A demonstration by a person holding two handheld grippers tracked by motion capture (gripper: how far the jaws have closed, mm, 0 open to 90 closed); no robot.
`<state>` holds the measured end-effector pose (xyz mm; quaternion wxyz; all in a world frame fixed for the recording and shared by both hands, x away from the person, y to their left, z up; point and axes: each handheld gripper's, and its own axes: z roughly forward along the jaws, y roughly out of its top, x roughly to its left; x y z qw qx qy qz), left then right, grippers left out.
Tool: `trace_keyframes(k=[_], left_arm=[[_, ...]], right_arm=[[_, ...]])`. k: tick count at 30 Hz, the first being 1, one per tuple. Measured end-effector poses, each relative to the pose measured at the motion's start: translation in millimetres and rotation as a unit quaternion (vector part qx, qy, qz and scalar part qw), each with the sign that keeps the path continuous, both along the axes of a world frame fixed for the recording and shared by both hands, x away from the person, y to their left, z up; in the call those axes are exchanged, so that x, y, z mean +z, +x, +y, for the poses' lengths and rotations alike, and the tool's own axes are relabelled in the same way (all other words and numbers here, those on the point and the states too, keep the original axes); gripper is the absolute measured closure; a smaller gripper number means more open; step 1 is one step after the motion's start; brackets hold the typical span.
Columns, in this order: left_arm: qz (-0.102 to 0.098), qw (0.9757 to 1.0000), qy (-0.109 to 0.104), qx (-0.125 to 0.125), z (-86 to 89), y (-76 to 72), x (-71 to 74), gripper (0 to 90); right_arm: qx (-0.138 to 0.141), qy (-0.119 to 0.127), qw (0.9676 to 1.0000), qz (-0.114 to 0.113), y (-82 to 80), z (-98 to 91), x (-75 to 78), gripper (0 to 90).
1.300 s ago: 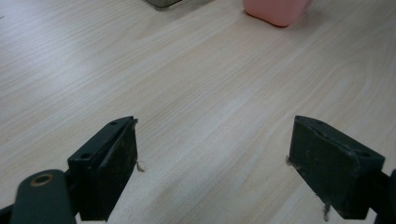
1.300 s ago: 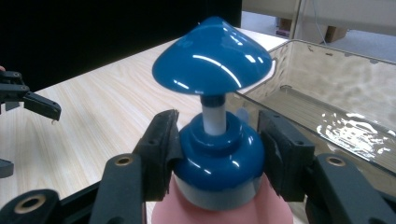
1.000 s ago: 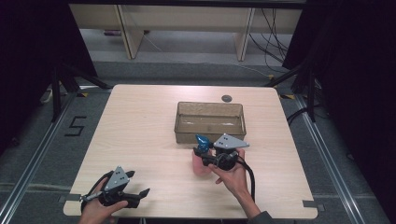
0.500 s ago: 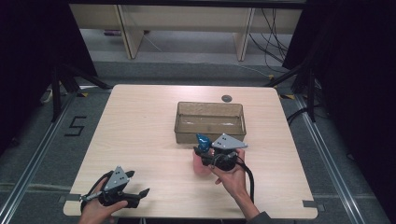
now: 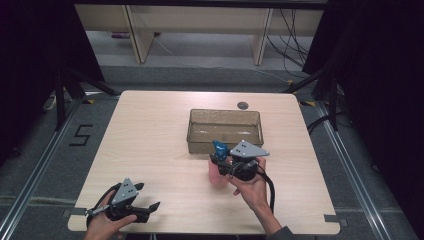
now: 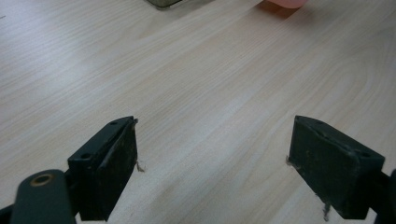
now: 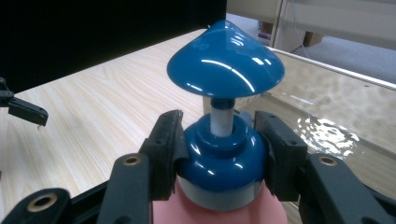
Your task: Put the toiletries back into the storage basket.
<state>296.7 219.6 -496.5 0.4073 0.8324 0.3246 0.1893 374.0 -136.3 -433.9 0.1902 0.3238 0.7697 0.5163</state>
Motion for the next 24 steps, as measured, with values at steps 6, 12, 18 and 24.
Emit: trace_keyframes(k=[6,12,18,24], left_arm=[[0.011,0.9996,-0.023,0.012,-2.8,-2.4,-1.4,14.9],[0.013,0.9995,-0.026,0.013,-2.5,-2.2,-1.9,14.9],[0.012,0.9996,-0.023,0.013,-2.6,-2.5,-1.4,14.9],[0.012,0.9997,-0.019,0.009,-2.2,-2.9,-0.6,14.9]], right_arm=[[-0.006,0.006,1.0000,0.003,2.9,-2.0,6.6,53.4],[-0.001,0.002,1.0000,-0.007,8.4,-4.7,15.2,53.4],[-0.011,0.014,0.9998,-0.007,9.3,-4.0,23.2,53.4],[-0.010,0.019,0.9997,-0.006,12.4,-4.9,31.1,53.4]])
